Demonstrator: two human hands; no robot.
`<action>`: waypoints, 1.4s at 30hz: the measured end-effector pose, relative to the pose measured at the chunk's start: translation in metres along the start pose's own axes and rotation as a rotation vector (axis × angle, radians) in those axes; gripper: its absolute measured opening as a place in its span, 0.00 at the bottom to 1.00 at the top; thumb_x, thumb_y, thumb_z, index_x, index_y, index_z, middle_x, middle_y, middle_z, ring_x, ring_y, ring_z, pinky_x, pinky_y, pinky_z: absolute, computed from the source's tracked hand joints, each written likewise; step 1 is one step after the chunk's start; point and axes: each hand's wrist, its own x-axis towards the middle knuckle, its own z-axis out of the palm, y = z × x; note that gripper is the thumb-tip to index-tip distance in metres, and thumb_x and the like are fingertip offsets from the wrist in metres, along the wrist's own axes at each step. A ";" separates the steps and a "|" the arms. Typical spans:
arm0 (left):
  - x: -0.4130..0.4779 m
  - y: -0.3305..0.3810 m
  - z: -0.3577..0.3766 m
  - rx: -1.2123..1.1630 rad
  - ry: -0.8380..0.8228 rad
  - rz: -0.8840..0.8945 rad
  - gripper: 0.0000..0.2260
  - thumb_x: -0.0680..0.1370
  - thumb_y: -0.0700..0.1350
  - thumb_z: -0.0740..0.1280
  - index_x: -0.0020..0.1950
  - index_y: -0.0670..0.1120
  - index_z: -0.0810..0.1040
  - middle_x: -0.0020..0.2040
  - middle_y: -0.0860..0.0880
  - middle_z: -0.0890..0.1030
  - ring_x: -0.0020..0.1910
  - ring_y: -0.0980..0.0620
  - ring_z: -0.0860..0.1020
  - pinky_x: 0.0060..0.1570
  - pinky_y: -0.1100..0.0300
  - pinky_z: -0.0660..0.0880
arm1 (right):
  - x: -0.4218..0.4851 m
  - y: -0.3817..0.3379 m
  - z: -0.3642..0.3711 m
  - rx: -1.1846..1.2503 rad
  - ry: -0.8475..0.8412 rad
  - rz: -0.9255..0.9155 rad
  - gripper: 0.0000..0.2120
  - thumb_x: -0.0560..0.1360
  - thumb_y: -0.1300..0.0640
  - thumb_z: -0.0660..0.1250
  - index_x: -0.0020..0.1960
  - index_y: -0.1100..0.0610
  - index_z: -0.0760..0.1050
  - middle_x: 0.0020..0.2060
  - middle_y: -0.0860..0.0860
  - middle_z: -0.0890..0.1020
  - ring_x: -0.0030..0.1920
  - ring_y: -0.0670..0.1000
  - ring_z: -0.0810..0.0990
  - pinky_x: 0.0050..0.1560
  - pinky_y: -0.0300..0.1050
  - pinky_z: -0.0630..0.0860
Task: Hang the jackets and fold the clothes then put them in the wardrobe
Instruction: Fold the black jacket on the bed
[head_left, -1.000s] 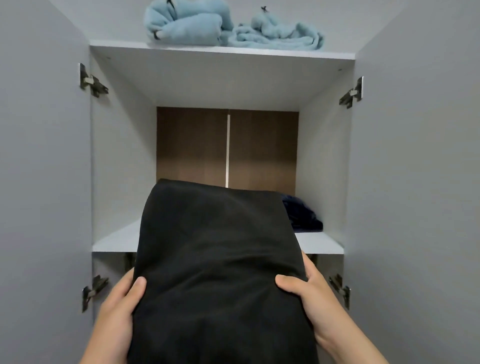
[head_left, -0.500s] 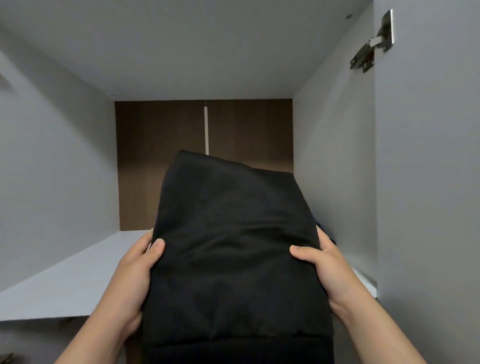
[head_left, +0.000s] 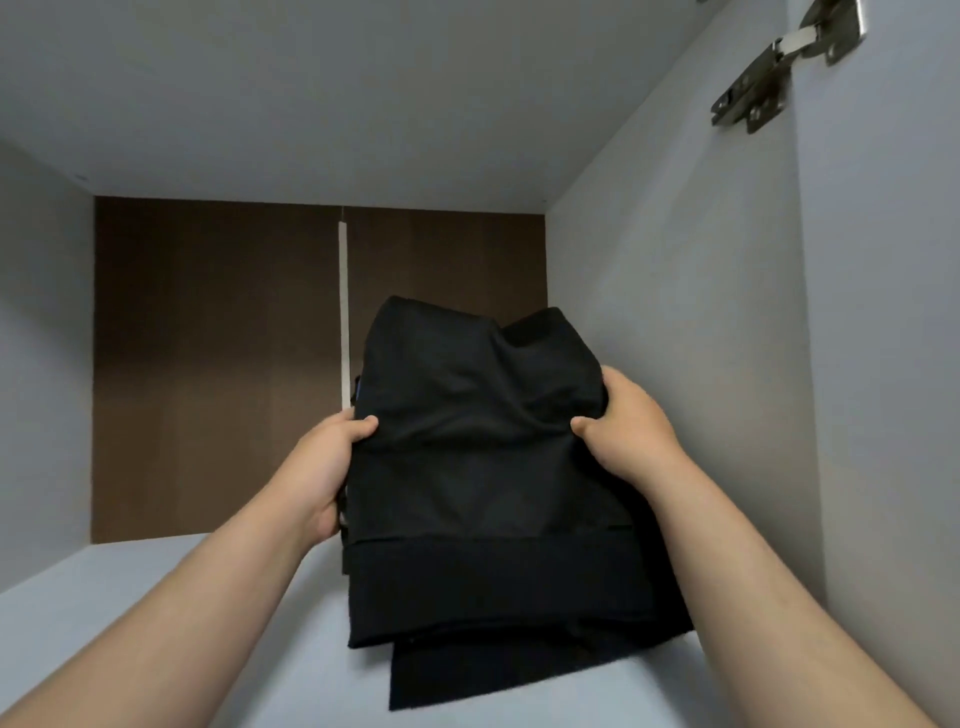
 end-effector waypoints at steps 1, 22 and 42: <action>0.015 0.001 0.006 -0.009 0.010 -0.038 0.11 0.81 0.46 0.62 0.59 0.51 0.81 0.50 0.45 0.86 0.46 0.44 0.86 0.42 0.49 0.82 | 0.016 -0.002 0.005 -0.108 0.035 0.003 0.21 0.74 0.58 0.67 0.66 0.50 0.70 0.56 0.52 0.81 0.54 0.58 0.79 0.49 0.50 0.75; 0.179 -0.054 0.065 1.402 -0.383 0.272 0.33 0.79 0.68 0.53 0.81 0.57 0.51 0.82 0.50 0.49 0.80 0.47 0.45 0.77 0.46 0.45 | 0.102 0.066 0.116 -0.643 -0.488 0.150 0.32 0.81 0.33 0.47 0.81 0.45 0.54 0.81 0.52 0.53 0.80 0.56 0.52 0.77 0.55 0.52; 0.156 -0.107 0.050 1.072 -0.361 0.040 0.32 0.77 0.71 0.50 0.77 0.58 0.65 0.78 0.51 0.64 0.76 0.48 0.62 0.73 0.51 0.59 | 0.081 0.095 0.125 -0.178 -0.539 0.343 0.33 0.78 0.32 0.53 0.79 0.44 0.59 0.78 0.49 0.63 0.77 0.54 0.62 0.77 0.53 0.56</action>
